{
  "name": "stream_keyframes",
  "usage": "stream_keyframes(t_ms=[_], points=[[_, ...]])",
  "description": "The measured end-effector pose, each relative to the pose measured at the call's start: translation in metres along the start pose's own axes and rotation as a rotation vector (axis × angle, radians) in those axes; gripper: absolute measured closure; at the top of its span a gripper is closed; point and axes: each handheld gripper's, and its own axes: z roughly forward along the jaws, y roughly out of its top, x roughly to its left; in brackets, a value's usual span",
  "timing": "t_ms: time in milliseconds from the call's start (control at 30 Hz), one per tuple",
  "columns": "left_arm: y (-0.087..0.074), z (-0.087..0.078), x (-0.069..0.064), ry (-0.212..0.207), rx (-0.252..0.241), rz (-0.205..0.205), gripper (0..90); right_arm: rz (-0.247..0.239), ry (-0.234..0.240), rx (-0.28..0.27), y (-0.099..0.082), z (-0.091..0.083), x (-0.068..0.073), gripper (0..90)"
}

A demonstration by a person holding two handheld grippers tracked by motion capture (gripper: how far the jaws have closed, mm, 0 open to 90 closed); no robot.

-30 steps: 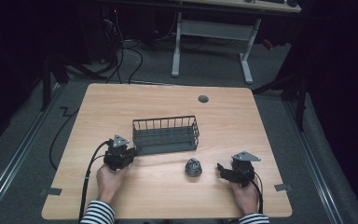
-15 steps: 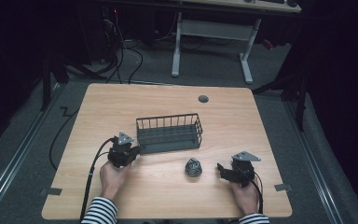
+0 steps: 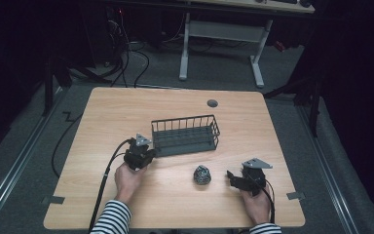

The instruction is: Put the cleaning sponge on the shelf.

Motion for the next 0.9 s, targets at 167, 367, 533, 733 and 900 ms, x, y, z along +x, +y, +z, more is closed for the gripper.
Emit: stream_keyframes(t_ms=[167, 367, 533, 733, 900], points=[[0.005, 0.006, -0.004, -0.006, -0.002, 0.0, 86.4, 0.0, 0.0, 0.0, 0.0, 0.0, 0.0, 27.0], [0.005, 0.008, -0.003, -0.011, -0.011, -0.013, 85.6, 0.0, 0.001, 0.0, 0.0, 0.0, 0.0, 26.9], [0.005, 0.005, -0.002, -0.024, -0.024, -0.044, 68.6, -0.001, 0.001, 0.0, 0.0, 0.0, 0.0, 26.9], [-0.007, -0.016, 0.014, -0.01, -0.049, -0.114, 50.7, 0.001, 0.001, 0.001, 0.0, 0.0, 0.0, 27.0], [-0.018, -0.033, 0.024, 0.019, -0.078, -0.142, 47.0, 0.0, 0.001, 0.0, 0.0, 0.0, 0.0, 26.9]])
